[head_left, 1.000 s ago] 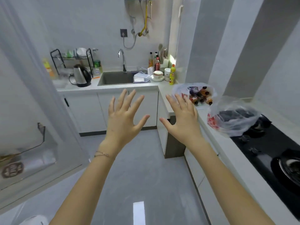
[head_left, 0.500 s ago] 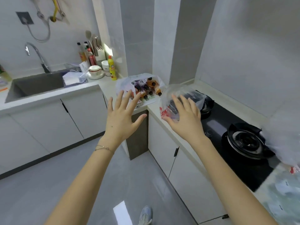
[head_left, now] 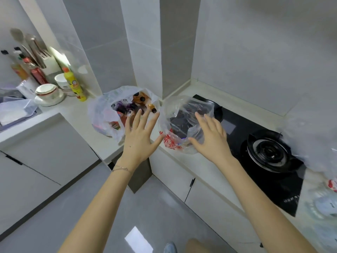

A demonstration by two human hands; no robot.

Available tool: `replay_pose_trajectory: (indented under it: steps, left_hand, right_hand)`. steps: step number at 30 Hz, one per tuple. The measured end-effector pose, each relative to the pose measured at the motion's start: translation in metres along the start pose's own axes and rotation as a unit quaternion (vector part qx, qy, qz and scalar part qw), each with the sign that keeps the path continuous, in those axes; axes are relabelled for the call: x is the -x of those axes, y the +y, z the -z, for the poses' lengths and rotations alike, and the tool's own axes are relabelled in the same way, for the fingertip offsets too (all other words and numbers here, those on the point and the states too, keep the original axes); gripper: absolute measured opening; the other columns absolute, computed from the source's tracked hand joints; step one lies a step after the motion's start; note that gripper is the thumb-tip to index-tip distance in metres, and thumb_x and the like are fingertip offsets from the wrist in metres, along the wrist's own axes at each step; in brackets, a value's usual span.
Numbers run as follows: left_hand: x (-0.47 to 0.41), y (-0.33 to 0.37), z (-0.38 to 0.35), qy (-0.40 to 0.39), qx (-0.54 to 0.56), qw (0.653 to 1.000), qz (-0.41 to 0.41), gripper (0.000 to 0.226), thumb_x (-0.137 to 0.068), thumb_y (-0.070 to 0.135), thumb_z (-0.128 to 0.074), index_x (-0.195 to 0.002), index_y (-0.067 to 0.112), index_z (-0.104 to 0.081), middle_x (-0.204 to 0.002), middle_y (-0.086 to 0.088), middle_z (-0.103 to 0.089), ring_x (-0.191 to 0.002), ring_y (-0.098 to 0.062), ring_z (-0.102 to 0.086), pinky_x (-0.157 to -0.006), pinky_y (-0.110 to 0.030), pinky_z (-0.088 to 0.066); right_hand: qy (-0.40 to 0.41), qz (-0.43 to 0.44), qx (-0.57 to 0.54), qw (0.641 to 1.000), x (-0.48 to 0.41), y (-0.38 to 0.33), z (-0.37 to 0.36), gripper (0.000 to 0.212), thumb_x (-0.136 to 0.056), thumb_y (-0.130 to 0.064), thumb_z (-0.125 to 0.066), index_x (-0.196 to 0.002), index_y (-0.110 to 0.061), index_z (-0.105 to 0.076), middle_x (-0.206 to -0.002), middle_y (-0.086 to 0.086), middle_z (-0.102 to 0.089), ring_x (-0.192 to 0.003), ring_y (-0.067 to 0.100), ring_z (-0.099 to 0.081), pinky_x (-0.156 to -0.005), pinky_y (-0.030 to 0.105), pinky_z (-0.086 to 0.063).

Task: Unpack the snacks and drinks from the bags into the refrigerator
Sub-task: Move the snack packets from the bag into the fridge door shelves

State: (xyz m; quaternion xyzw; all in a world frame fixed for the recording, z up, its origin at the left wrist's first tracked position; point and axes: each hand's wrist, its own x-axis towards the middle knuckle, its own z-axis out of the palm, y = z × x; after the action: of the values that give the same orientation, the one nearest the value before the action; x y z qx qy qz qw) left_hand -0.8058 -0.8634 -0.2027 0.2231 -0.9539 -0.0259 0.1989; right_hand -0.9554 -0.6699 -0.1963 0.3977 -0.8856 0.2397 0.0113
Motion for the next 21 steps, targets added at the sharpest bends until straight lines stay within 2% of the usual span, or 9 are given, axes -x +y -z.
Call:
replay_pose_trajectory:
  steps: [5, 10, 16, 19, 21]
  left_hand:
    - [-0.047, -0.008, -0.047, -0.048, 0.013, 0.998, -0.023, 0.07, -0.092, 0.066, -0.027, -0.153, 0.031, -0.026, -0.16, -0.003, -0.023, -0.149, -0.027, -0.013, -0.119, -0.057, -0.005]
    - [-0.098, -0.012, -0.094, -0.092, 0.006, 0.994, -0.054, 0.074, -0.089, 0.068, -0.021, -0.153, 0.033, -0.025, -0.16, -0.004, -0.024, -0.149, -0.029, -0.013, -0.116, -0.055, 0.003]
    - [-0.149, -0.009, -0.141, -0.128, 0.014, 0.991, -0.043, 0.077, -0.086, 0.069, -0.014, -0.154, 0.033, -0.022, -0.162, -0.001, -0.016, -0.15, -0.027, -0.008, -0.116, -0.05, 0.009]
    - [-0.159, -0.01, -0.167, -0.149, 0.027, 0.987, -0.046, 0.074, -0.088, 0.065, -0.02, -0.153, 0.03, -0.024, -0.162, -0.002, -0.017, -0.15, -0.028, -0.008, -0.114, -0.047, 0.014]
    - [-0.161, -0.01, -0.185, -0.18, 0.026, 0.982, -0.057, 0.069, -0.092, 0.06, -0.032, -0.153, 0.029, -0.024, -0.162, -0.001, -0.016, -0.15, -0.028, -0.006, -0.113, -0.046, 0.017]
  right_hand:
    - [-0.033, -0.027, -0.003, 0.999, -0.037, 0.027, -0.025, 0.077, -0.09, -0.049, -0.058, -0.153, -0.035, -0.014, -0.16, 0.001, -0.019, -0.147, 0.024, -0.008, -0.117, 0.047, -0.014]
    - [-0.052, -0.048, -0.004, 0.997, -0.084, 0.069, -0.052, 0.079, -0.09, -0.05, -0.057, -0.153, -0.034, -0.013, -0.158, 0.003, -0.022, -0.146, 0.025, -0.011, -0.118, 0.047, -0.018]
    - [-0.099, -0.044, -0.002, 0.994, -0.143, 0.094, -0.086, 0.076, -0.092, -0.047, -0.055, -0.154, -0.031, -0.013, -0.159, 0.005, -0.021, -0.147, 0.027, -0.01, -0.118, 0.046, -0.016]
    - [-0.134, -0.031, 0.004, 0.991, -0.167, 0.101, -0.108, 0.076, -0.093, -0.046, -0.055, -0.154, -0.03, -0.014, -0.159, 0.004, -0.02, -0.147, 0.026, -0.009, -0.118, 0.044, -0.014]
    - [-0.171, -0.028, 0.015, 0.985, -0.179, 0.106, -0.124, 0.076, -0.092, -0.045, -0.056, -0.154, -0.03, -0.014, -0.159, 0.002, -0.019, -0.148, 0.025, -0.009, -0.119, 0.042, -0.012]
